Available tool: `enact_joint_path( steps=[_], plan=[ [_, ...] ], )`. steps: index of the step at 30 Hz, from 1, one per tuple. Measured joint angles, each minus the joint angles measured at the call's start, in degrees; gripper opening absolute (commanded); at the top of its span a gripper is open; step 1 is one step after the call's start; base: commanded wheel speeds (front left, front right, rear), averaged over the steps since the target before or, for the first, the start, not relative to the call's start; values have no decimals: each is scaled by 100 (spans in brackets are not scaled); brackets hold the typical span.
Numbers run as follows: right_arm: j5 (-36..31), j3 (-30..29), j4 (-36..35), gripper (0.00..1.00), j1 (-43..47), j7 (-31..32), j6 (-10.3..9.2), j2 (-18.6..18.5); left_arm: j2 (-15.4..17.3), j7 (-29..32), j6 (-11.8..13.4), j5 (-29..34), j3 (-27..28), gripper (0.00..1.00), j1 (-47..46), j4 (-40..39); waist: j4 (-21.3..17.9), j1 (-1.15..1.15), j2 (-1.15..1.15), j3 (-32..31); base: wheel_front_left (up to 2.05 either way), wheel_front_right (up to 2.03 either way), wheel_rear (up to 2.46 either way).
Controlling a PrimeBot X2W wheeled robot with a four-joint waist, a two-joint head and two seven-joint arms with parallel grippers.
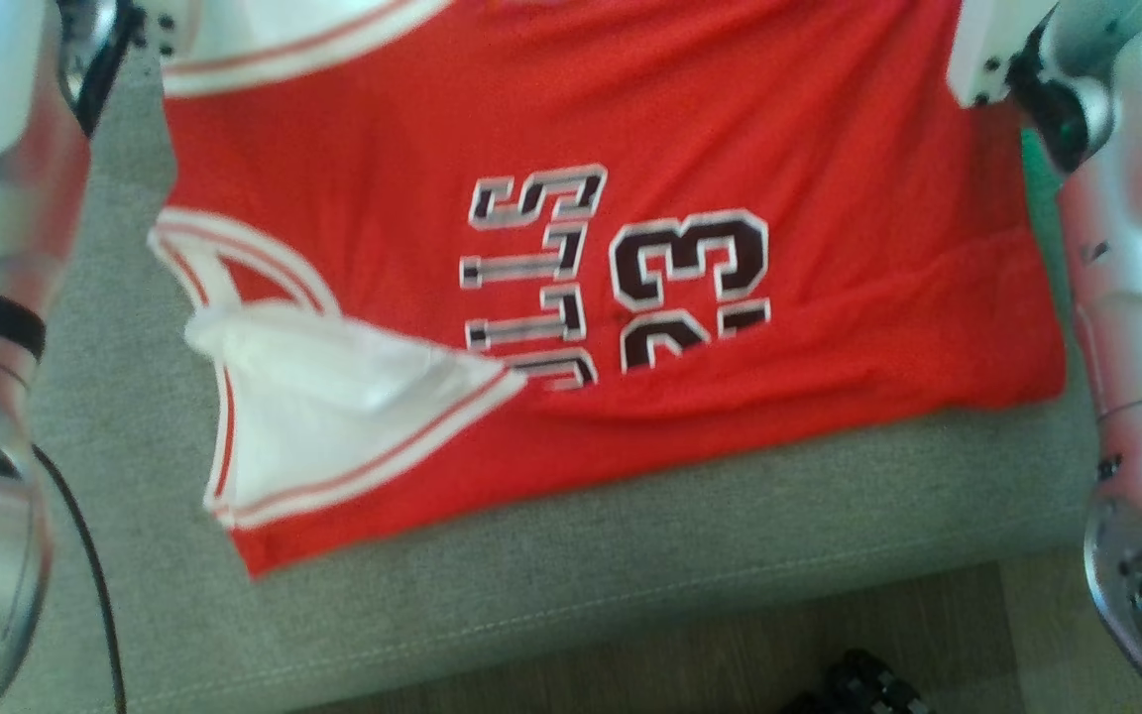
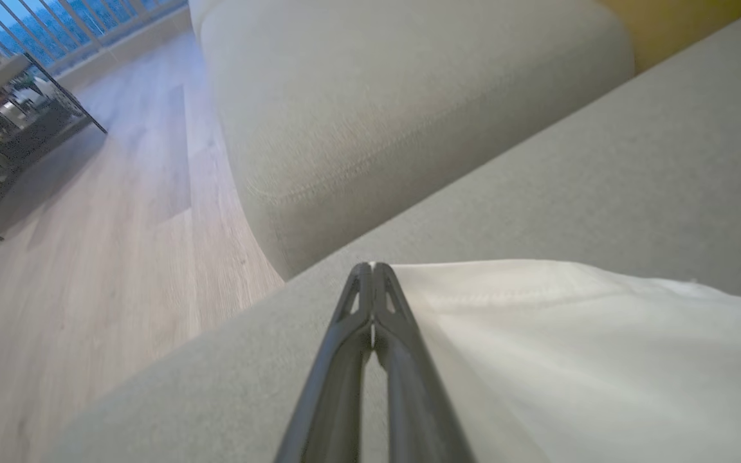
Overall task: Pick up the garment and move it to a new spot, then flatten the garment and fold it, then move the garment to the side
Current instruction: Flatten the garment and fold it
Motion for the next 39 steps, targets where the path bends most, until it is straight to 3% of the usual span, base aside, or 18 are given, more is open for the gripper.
enact_joint_path(
  steps=[5, 11, 18, 28, 39],
  plan=[
    [1, -322, -5, 0, -186, -537, 0, -21, 93, -681, 182, 34, 15, 0, -243, -192, 40, 0, 0, 16, 0, 0, 0],
    [264, -376, 34, 0, -222, -898, 0, -133, 111, -922, 154, -3, 53, 0, -247, -688, 138, 0, 0, -90, 0, 0, 0],
    [790, -54, -282, 0, 399, -1117, 0, -457, 258, -958, 82, -223, 97, 0, 811, -1680, 314, -1, 0, -385, 0, 0, 0],
    [1373, -32, -1289, 0, 1974, -1136, 0, -884, 693, -953, 598, -664, 410, 0, 2925, -3808, 594, -1, 0, -892, 0, 0, 0],
    [1519, -470, -2741, 0, 3763, -589, 0, -803, 995, -205, 1284, -1310, 470, 0, 5125, -5533, 700, -1, 1, -1214, 0, 0, 0]
  ],
)
